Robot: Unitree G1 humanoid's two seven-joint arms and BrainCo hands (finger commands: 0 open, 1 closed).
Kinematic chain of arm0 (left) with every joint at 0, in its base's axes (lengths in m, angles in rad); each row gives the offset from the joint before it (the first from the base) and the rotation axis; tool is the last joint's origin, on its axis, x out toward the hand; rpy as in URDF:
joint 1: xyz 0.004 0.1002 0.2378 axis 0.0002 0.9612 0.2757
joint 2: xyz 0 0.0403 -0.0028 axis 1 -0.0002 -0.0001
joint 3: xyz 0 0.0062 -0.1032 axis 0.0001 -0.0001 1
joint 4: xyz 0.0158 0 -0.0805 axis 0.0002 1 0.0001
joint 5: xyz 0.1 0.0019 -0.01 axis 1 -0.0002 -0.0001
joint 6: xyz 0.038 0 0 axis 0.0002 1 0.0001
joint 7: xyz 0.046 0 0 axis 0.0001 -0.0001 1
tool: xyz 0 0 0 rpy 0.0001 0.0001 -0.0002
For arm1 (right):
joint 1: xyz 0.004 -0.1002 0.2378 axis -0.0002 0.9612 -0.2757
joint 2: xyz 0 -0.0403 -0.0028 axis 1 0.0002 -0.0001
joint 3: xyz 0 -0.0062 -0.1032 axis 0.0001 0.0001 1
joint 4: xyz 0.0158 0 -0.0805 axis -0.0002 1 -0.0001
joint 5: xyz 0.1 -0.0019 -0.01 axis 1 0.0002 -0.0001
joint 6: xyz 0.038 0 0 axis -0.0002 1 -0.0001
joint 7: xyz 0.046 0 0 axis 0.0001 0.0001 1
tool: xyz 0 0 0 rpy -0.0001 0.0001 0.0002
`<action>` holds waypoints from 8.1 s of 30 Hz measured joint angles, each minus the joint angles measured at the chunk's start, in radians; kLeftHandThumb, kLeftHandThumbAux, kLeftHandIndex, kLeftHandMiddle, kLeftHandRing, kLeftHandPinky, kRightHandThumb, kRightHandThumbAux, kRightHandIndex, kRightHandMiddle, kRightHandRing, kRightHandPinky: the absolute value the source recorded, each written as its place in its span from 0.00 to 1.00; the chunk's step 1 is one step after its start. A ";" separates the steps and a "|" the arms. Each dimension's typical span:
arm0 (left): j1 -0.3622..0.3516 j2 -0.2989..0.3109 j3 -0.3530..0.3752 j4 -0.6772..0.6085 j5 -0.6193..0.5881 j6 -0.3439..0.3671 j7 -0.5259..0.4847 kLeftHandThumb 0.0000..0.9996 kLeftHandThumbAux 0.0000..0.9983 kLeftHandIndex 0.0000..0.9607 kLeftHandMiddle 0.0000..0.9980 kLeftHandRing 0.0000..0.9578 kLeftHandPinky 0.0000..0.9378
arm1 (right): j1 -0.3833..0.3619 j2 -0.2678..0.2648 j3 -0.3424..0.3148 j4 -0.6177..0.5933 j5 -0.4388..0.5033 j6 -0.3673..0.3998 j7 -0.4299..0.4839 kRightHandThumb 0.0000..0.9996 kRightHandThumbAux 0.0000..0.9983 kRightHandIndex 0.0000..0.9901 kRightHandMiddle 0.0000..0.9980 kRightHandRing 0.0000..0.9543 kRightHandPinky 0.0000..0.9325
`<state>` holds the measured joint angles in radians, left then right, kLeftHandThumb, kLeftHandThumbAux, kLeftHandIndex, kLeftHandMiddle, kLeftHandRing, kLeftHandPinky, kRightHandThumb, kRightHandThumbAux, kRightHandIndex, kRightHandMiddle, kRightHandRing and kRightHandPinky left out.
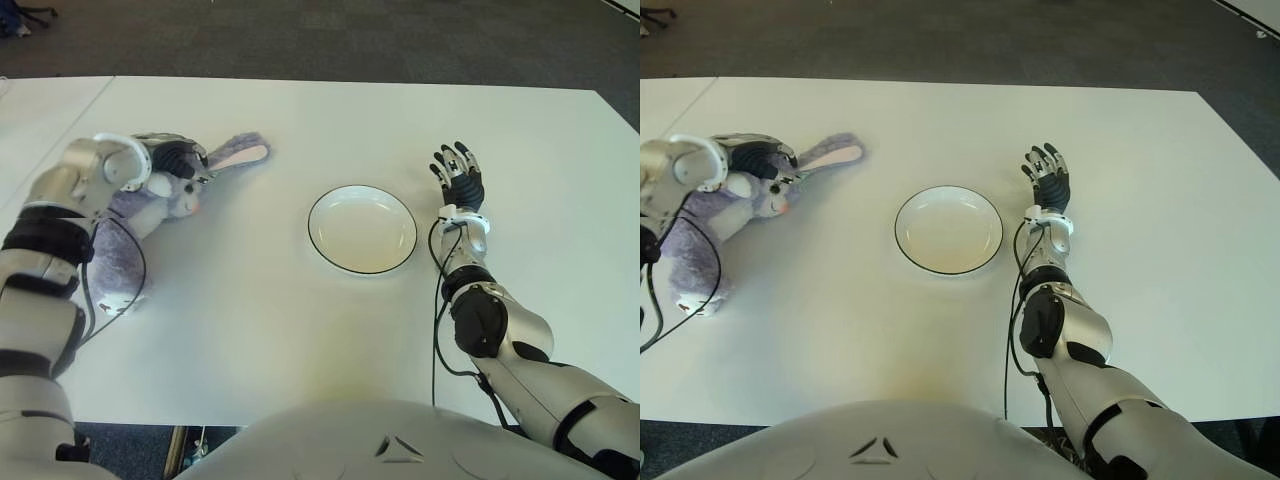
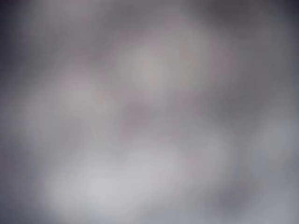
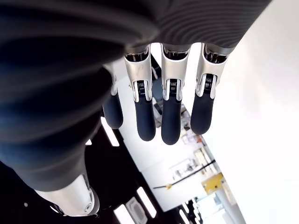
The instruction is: Put the doll into the plate.
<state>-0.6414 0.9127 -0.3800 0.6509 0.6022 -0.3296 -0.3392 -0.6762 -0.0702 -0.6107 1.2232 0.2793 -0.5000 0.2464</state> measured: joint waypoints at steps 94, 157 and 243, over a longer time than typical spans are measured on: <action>0.369 0.149 0.243 -0.494 0.083 0.310 -0.321 0.08 0.24 0.05 0.00 0.00 0.02 | 0.005 -0.006 -0.001 0.001 -0.001 0.000 -0.001 0.35 0.80 0.26 0.31 0.31 0.33; 0.146 -0.083 -0.077 0.127 0.379 0.348 0.468 0.85 0.67 0.42 0.51 0.73 0.77 | 0.020 -0.052 0.008 0.003 -0.002 0.002 -0.010 0.29 0.78 0.25 0.30 0.31 0.32; 0.182 -0.148 0.100 -0.904 0.441 0.365 0.142 0.95 0.65 0.40 0.50 0.56 0.80 | 0.021 -0.057 0.047 -0.002 -0.022 0.000 -0.079 0.33 0.78 0.26 0.29 0.31 0.33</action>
<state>-0.4595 0.7648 -0.2798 -0.2530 1.0436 0.0359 -0.1975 -0.6548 -0.1272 -0.5634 1.2210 0.2573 -0.4998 0.1673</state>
